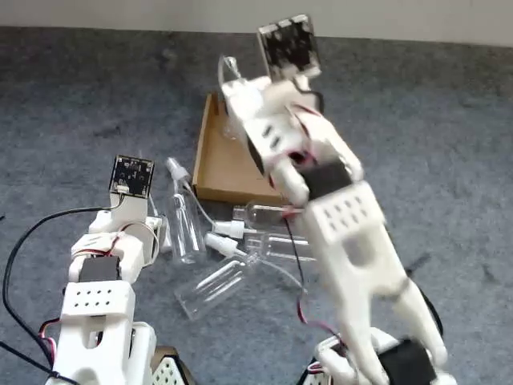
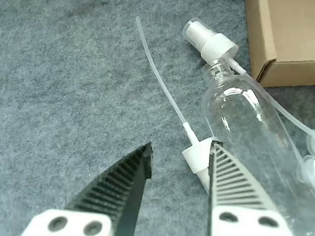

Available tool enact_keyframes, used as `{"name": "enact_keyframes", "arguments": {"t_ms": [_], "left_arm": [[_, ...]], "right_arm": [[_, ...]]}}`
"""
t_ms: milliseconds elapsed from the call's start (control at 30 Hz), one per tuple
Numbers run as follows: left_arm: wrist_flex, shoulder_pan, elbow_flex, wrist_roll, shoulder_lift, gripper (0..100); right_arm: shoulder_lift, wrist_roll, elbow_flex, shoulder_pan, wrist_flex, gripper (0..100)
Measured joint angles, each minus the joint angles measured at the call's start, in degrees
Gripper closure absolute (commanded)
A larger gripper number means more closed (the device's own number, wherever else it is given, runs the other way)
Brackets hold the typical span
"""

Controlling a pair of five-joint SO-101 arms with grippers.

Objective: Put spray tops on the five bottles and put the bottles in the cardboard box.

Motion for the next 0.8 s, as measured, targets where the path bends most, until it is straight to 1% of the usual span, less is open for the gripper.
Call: {"name": "enact_keyframes", "arguments": {"t_ms": [133, 233, 267, 333, 433, 533, 600, 800], "left_arm": [[0.0, 0.0, 0.0, 0.0, 0.0, 85], [0.0, 0.0, 0.0, 0.0, 0.0, 85], [0.0, 0.0, 0.0, 0.0, 0.0, 85], [0.0, 0.0, 0.0, 0.0, 0.0, 85], [0.0, 0.0, 0.0, 0.0, 0.0, 85], [0.0, 0.0, 0.0, 0.0, 0.0, 85], [0.0, 0.0, 0.0, 0.0, 0.0, 85], [0.0, 0.0, 0.0, 0.0, 0.0, 85]], "right_arm": [[-13.6, 0.1, 8.4, -0.3, 10.5, 74.5], [-22.5, 0.6, 18.4, -0.3, 14.3, 74.5], [-24.5, 1.6, 21.6, 0.3, 15.1, 74.5], [-26.0, 6.5, 26.2, 1.8, 18.1, 74.5], [-24.8, 14.7, 27.1, 3.2, 23.8, 73.4], [-20.2, 21.8, 27.1, 4.8, 28.3, 67.7], [-16.0, 27.2, 27.1, 4.8, 30.6, 66.3], [-5.6, 34.9, 27.2, 5.2, 33.8, 66.3]]}}
